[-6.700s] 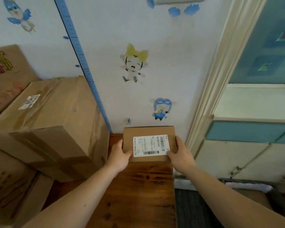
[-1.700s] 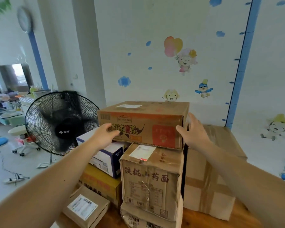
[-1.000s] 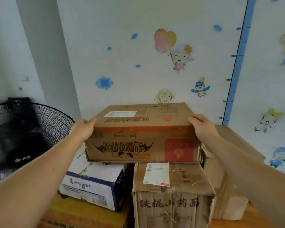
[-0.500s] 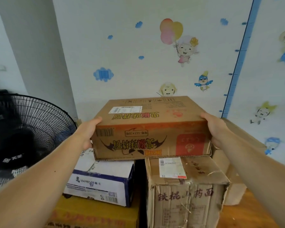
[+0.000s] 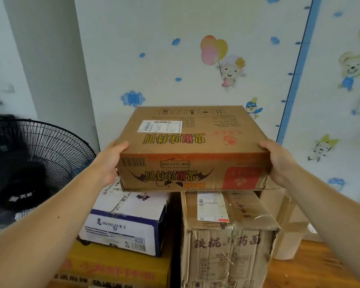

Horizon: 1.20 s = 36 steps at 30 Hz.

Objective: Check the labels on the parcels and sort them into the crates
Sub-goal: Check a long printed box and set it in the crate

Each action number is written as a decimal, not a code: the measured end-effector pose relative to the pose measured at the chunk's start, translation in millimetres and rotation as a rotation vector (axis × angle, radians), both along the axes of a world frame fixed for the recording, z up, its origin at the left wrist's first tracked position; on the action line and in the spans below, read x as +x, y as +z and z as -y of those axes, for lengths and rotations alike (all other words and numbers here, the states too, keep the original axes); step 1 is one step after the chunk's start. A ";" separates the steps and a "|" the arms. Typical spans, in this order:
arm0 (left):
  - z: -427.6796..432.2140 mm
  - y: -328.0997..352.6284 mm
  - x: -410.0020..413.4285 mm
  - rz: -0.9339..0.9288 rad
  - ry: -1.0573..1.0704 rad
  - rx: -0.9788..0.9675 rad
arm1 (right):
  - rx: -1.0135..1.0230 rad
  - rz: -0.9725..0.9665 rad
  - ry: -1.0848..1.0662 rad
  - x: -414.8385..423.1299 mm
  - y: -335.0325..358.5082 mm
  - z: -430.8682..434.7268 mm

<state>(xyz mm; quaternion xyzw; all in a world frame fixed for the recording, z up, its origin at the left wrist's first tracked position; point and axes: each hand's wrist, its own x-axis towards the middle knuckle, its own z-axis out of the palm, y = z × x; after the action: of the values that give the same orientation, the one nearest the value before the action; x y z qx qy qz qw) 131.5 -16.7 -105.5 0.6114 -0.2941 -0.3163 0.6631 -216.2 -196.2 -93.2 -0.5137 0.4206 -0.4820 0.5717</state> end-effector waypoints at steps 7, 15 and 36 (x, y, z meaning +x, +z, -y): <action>-13.4 25.3 -57.6 0.073 -0.013 -0.174 | -0.115 -0.020 0.096 -72.3 14.9 2.7; -33.9 31.6 -155.0 0.122 -0.094 -0.104 | -0.168 -0.139 0.188 -180.7 17.9 -5.5; -71.0 27.8 -283.6 0.172 0.011 -0.149 | -0.221 -0.268 -0.073 -284.7 26.5 -80.6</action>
<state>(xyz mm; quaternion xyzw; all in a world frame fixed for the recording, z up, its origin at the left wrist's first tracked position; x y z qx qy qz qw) -152.1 54.3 -77.7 0.5869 -0.3694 -0.2364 0.6806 -501.0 -115.6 -66.7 -0.6178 0.4557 -0.4729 0.4325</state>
